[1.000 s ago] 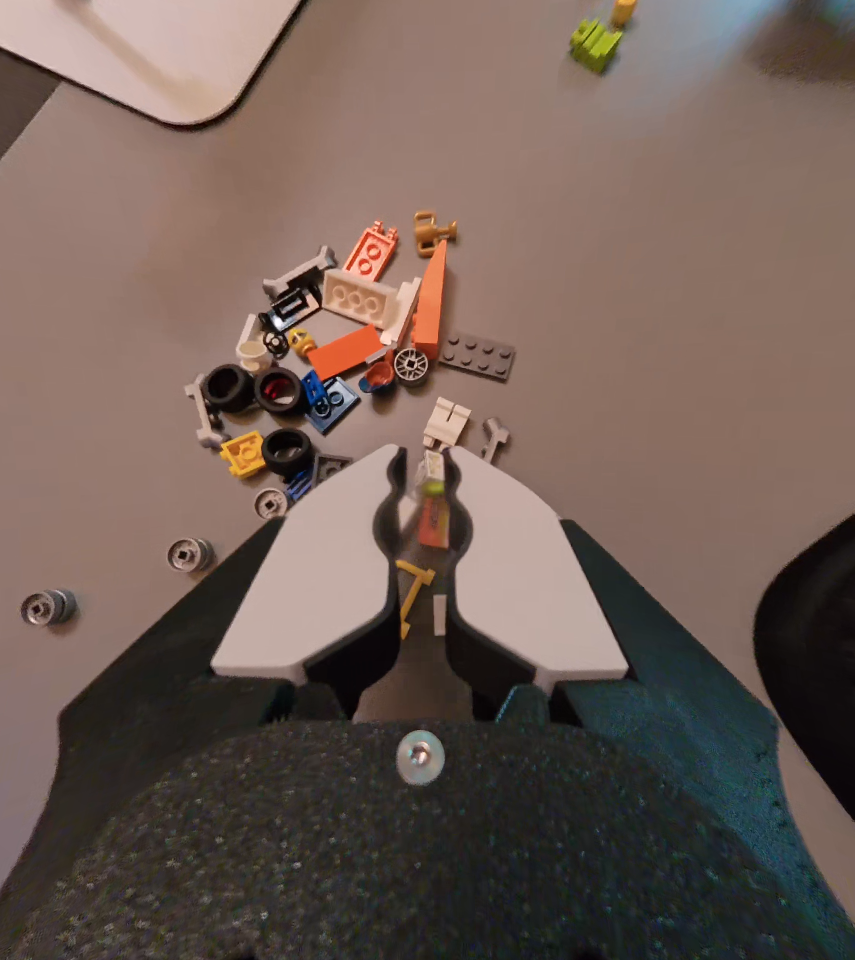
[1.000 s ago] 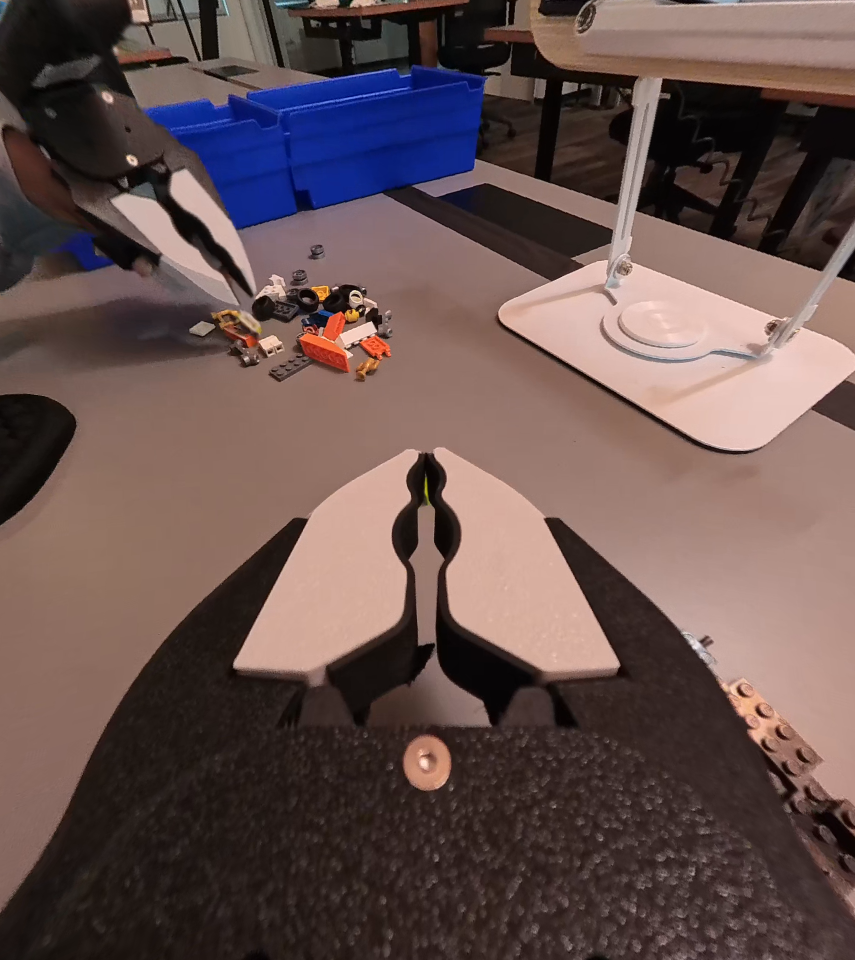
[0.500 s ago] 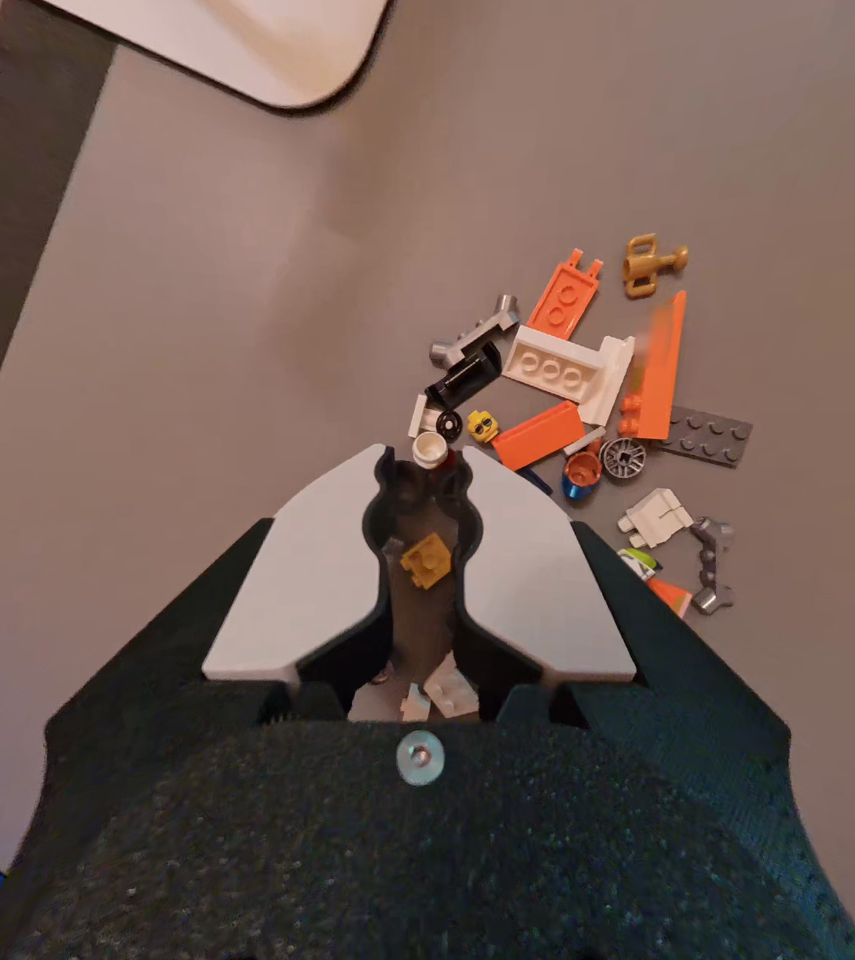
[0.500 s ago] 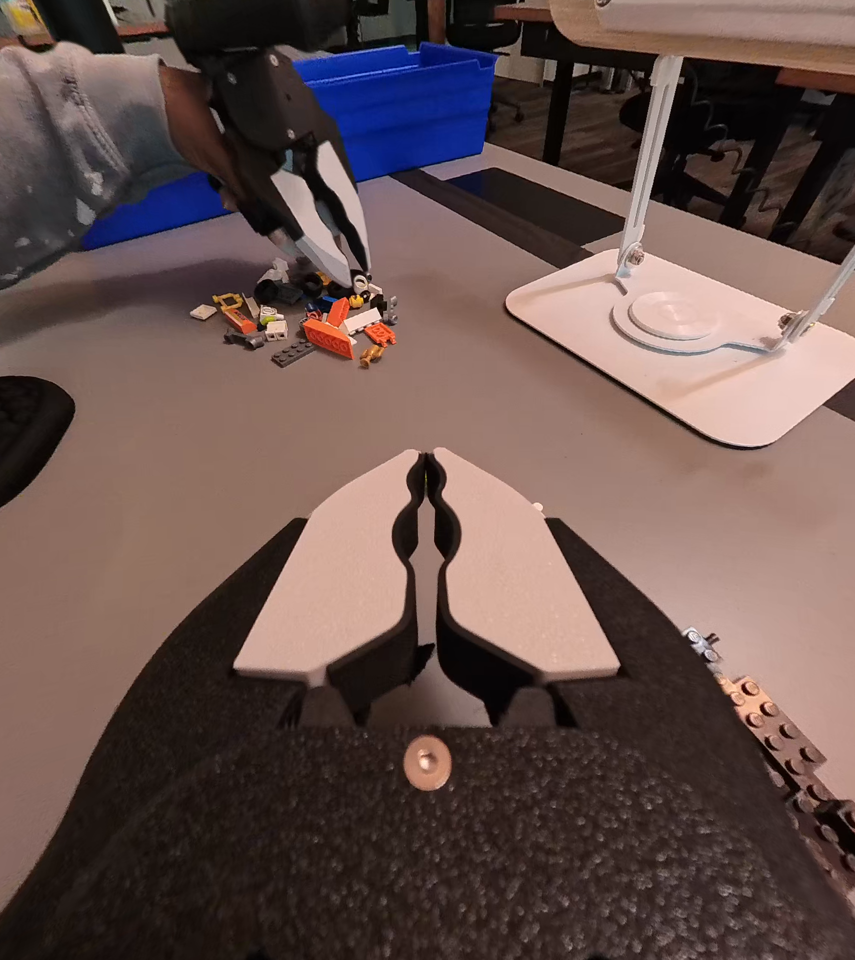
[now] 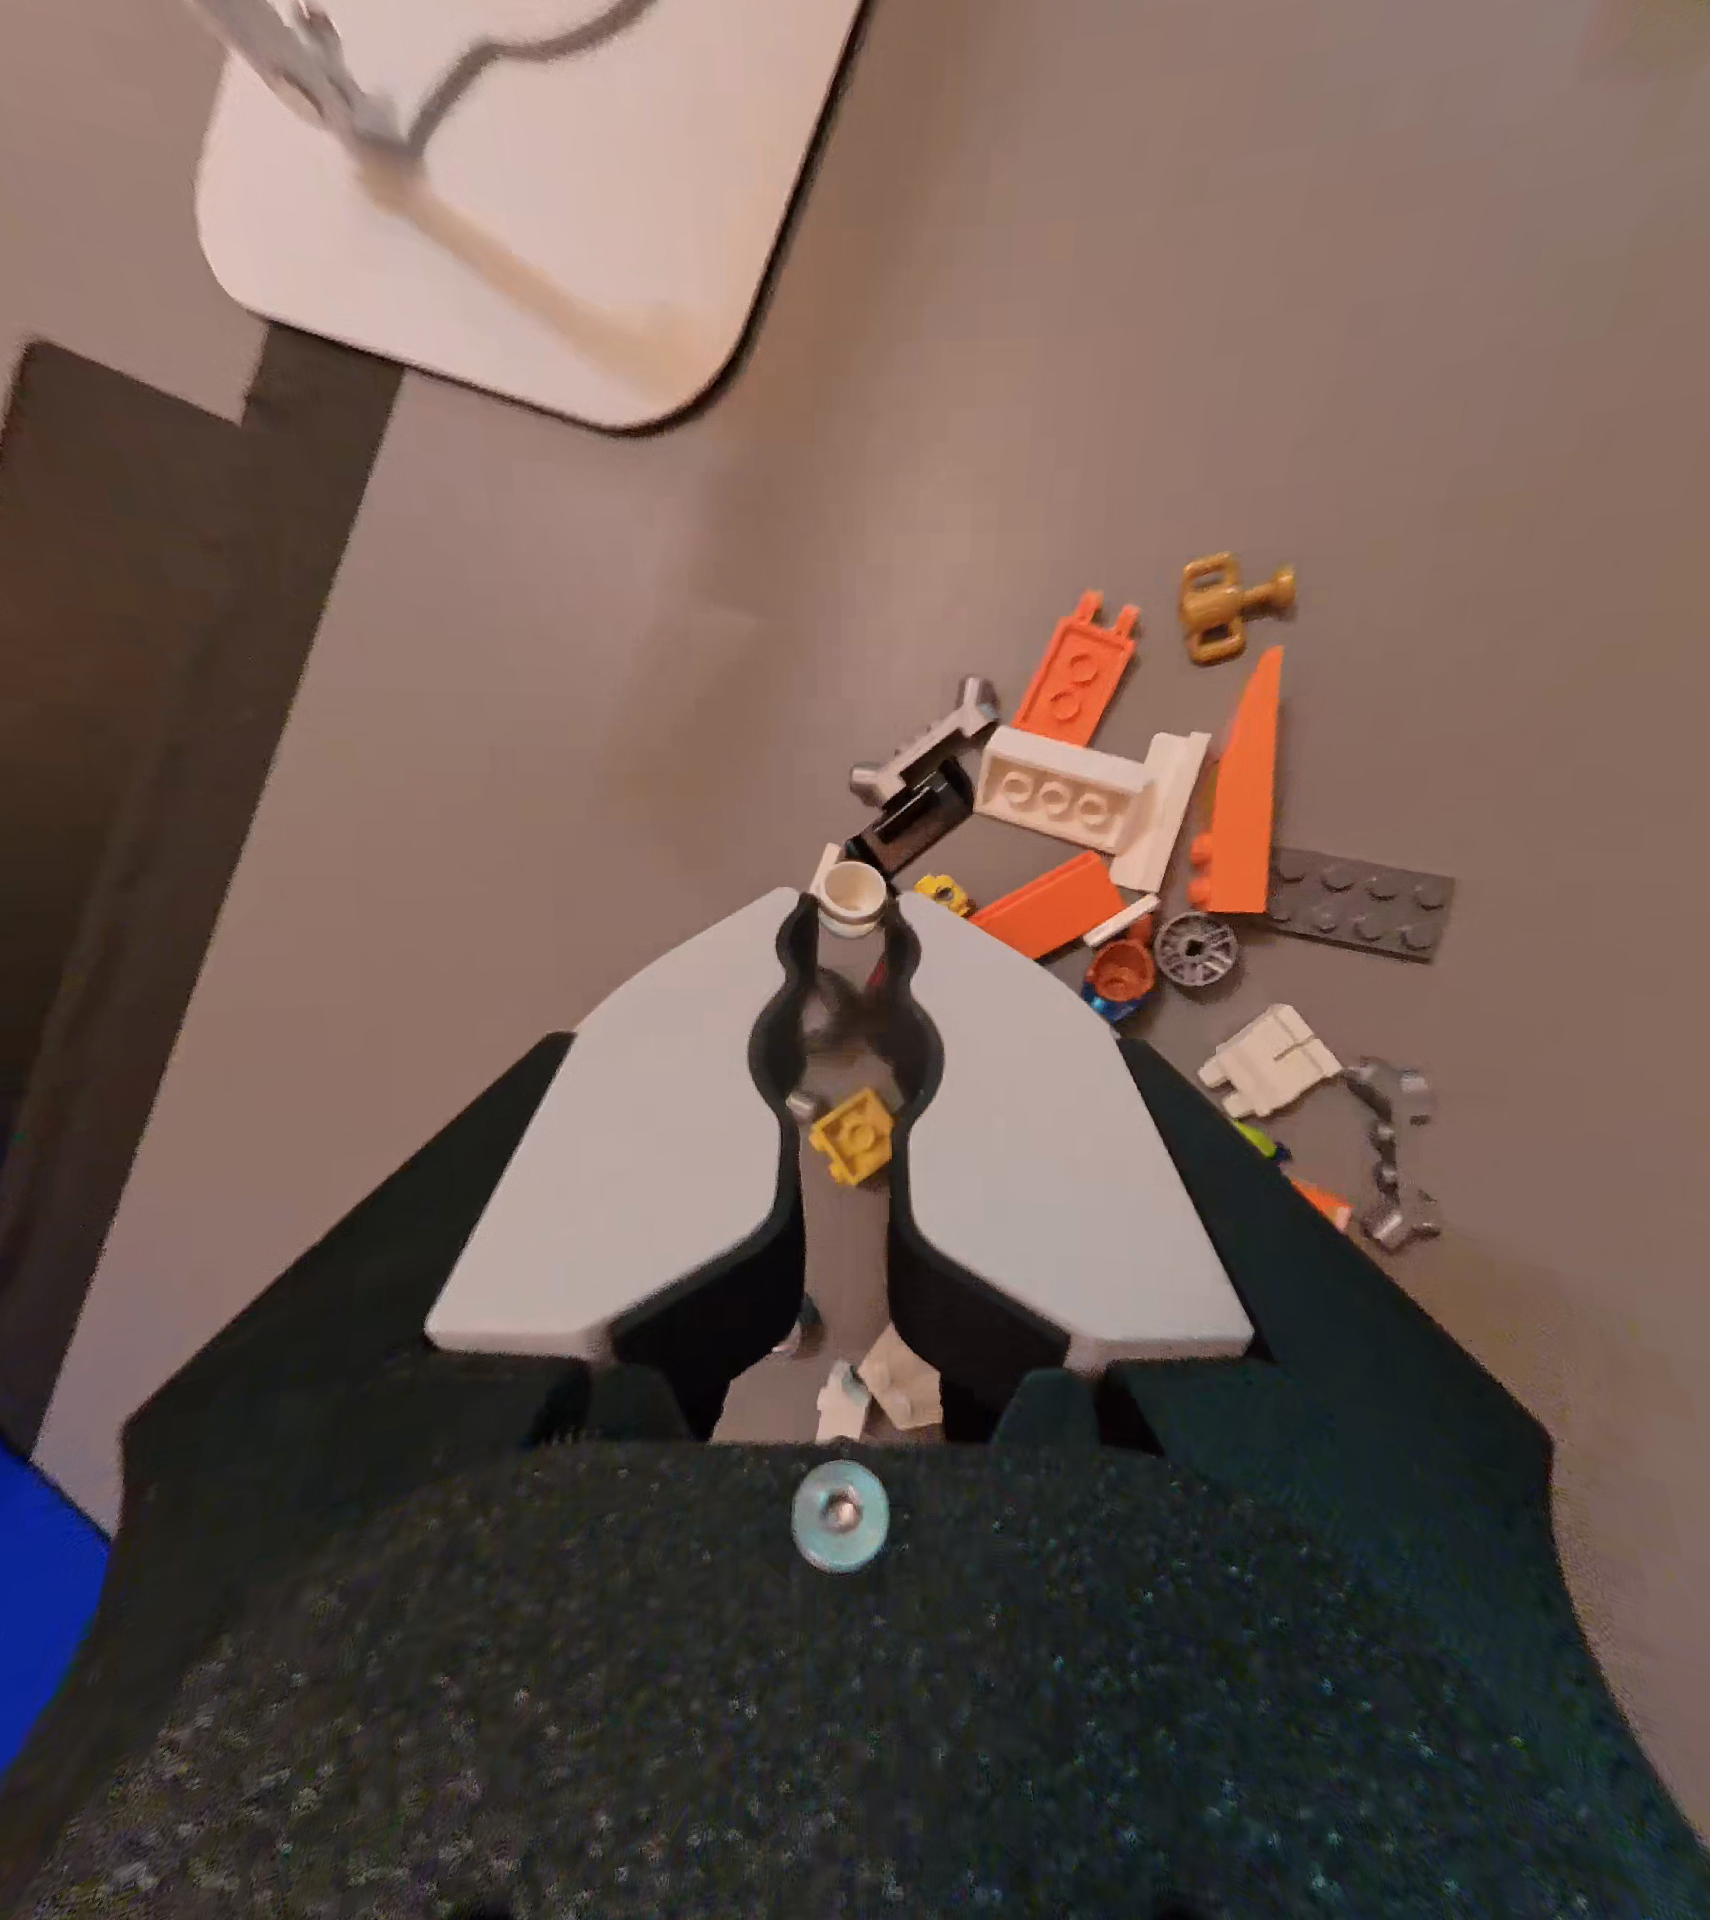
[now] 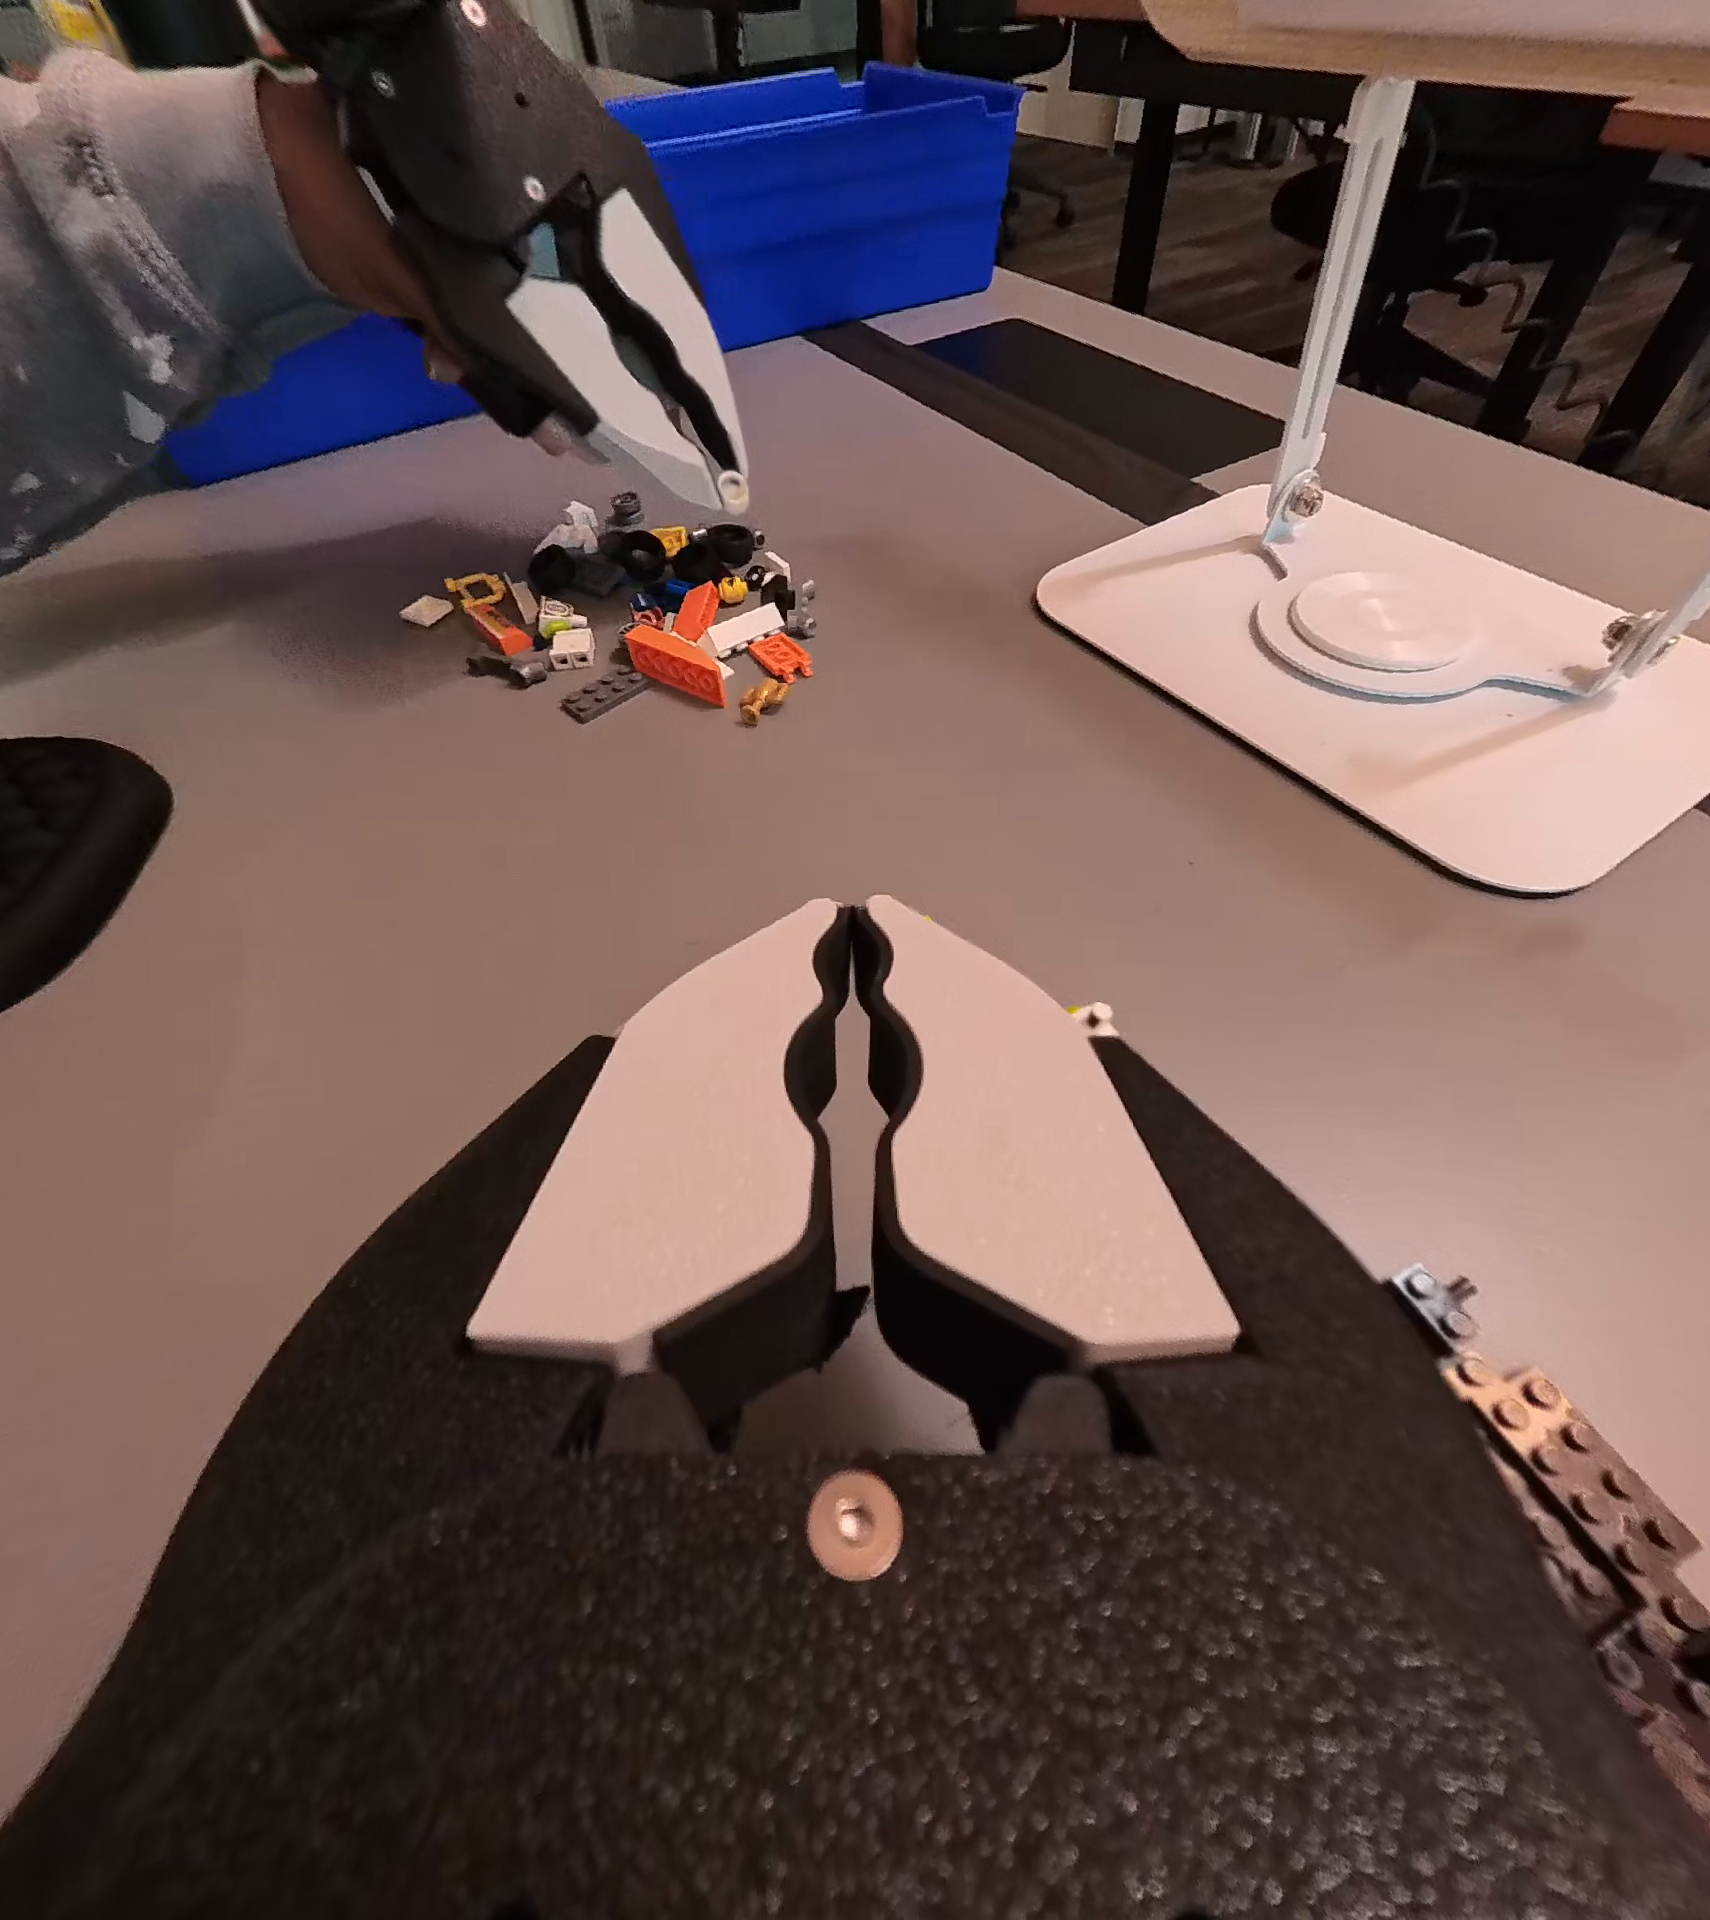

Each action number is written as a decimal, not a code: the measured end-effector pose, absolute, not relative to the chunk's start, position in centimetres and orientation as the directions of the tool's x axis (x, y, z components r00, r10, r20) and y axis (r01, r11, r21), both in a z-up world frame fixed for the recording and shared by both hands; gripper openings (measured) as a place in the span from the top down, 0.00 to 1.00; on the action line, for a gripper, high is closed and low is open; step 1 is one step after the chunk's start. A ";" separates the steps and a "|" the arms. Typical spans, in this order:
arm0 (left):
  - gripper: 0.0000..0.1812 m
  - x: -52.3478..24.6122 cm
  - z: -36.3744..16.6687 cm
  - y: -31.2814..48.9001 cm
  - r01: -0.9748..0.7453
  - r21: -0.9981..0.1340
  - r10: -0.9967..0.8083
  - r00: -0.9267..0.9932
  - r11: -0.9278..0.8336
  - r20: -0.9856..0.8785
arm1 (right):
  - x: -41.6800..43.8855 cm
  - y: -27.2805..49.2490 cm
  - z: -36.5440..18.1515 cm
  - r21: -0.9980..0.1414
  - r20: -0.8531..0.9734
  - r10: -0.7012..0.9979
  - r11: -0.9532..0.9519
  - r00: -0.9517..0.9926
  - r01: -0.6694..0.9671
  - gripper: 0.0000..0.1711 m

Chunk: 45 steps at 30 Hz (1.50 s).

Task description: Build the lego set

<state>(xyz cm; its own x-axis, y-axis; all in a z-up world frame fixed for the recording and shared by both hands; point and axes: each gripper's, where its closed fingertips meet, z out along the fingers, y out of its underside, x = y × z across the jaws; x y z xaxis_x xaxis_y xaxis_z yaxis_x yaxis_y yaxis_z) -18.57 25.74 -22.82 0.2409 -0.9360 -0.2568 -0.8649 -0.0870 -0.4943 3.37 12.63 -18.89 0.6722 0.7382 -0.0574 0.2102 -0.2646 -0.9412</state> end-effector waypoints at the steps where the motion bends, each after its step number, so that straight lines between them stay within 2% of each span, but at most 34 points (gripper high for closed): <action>1: 0.93 -18.4 -22.4 25.4 -0.863 -0.502 -0.930 0.233 -0.062 -0.285 | 3.2 12.6 -19.0 -0.940 -0.061 0.742 -0.267 0.668 0.210 1.00; 7: 0.93 -17.2 -22.2 21.7 -0.874 -0.474 -0.914 0.104 0.105 -0.393 | 2.0 12.0 -19.7 -0.930 -0.052 0.764 -0.271 0.643 0.247 1.00; 13: 0.93 -15.3 -24.0 17.2 -0.897 -0.305 -0.854 -0.134 0.320 -0.502 | 1.0 11.8 -20.4 -0.921 -0.040 0.775 -0.273 0.630 0.277 1.00; 16: 0.93 -14.6 -25.4 15.5 -0.896 -0.248 -0.847 -0.214 0.368 -0.486 | 0.7 11.7 -20.6 -0.918 -0.038 0.778 -0.274 0.627 0.285 1.00; 21: 0.88 -14.2 -25.8 13.7 -0.875 -0.401 -0.935 -0.141 0.271 -0.325 | 0.7 11.6 -20.8 -0.915 -0.028 0.781 -0.271 0.624 0.298 1.00; 27: 0.91 -14.6 -24.6 13.6 -0.797 -0.604 -0.989 0.087 0.003 -0.120 | 0.6 11.6 -21.1 -0.911 -0.042 0.789 -0.283 0.613 0.302 1.00; 30: 0.89 -14.5 -25.4 13.9 -0.758 -0.635 -0.971 0.232 -0.149 -0.049 | 0.4 11.5 -21.4 -0.908 -0.045 0.793 -0.287 0.608 0.307 1.00; 35: 0.87 -14.0 -26.0 14.8 -0.699 -0.667 -0.931 0.364 -0.257 -0.023 | 0.3 11.5 -21.7 -0.902 -0.041 0.795 -0.290 0.606 0.320 1.00; 40: 0.92 -13.4 -26.3 14.6 -0.759 -0.629 -0.947 0.301 -0.166 -0.114 | 0.3 11.5 -21.9 -0.899 -0.044 0.795 -0.295 0.605 0.323 1.00; 45: 0.93 -12.3 -25.8 13.8 -0.797 -0.605 -0.955 0.176 0.004 -0.238 | 0.1 11.3 -21.8 -0.901 -0.050 0.800 -0.294 0.598 0.319 1.00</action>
<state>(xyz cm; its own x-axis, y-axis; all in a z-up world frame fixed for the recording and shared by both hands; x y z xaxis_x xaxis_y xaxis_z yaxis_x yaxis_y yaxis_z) -12.34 13.82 -25.84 0.1760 -0.9553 -0.2378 -0.7965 0.0038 -0.6046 0.11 11.34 -21.83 0.5979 0.8000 -0.0498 0.3186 -0.2942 -0.9011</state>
